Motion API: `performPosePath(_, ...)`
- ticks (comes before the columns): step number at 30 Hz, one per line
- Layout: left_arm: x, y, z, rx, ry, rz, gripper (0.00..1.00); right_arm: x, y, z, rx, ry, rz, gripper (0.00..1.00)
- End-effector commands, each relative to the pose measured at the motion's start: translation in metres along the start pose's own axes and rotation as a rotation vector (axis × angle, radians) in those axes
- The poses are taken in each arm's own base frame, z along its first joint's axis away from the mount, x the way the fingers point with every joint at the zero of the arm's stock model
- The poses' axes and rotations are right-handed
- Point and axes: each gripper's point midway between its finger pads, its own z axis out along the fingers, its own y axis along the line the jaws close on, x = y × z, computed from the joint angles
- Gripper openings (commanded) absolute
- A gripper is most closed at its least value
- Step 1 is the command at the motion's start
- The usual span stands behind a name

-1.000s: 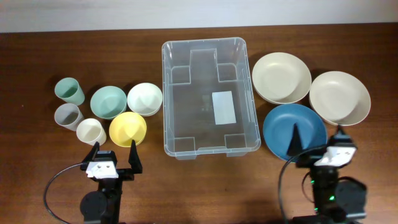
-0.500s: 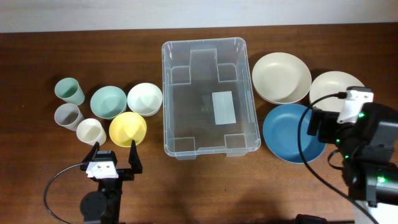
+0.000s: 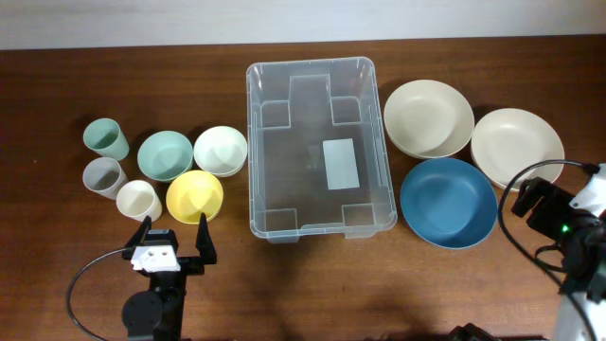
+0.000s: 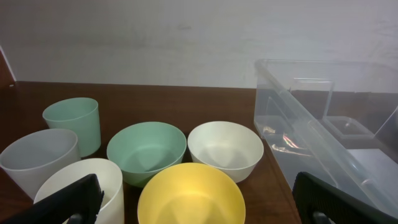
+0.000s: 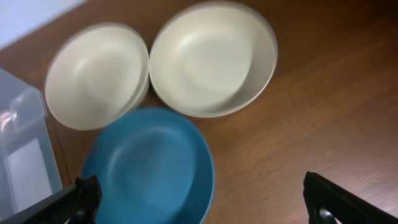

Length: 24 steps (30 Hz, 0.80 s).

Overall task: Pack container
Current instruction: 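Lower the right gripper onto the blue bowl's right rim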

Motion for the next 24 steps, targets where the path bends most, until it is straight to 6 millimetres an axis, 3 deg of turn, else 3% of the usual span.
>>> performPosePath(1,0.002,-0.002,0.000,0.010,0.000,0.019,1.00,0.031,0.001,0.039,-0.074,0.154,0.062,0.99)
performPosePath(5,0.002,-0.002,0.000,0.010,0.000,0.019,1.00,0.048,0.002,0.086,-0.153,0.277,0.078,0.99)
performPosePath(12,0.002,-0.002,0.000,0.010,0.000,0.019,1.00,0.081,-0.010,0.133,-0.172,0.425,0.057,0.91)
performPosePath(18,0.002,-0.002,0.000,0.010,0.000,0.019,1.00,0.101,-0.005,0.160,-0.193,0.498,0.017,0.76)
performPosePath(24,0.002,-0.002,0.000,0.010,0.000,0.019,1.00,0.109,-0.003,0.170,-0.119,0.524,-0.080,0.73)
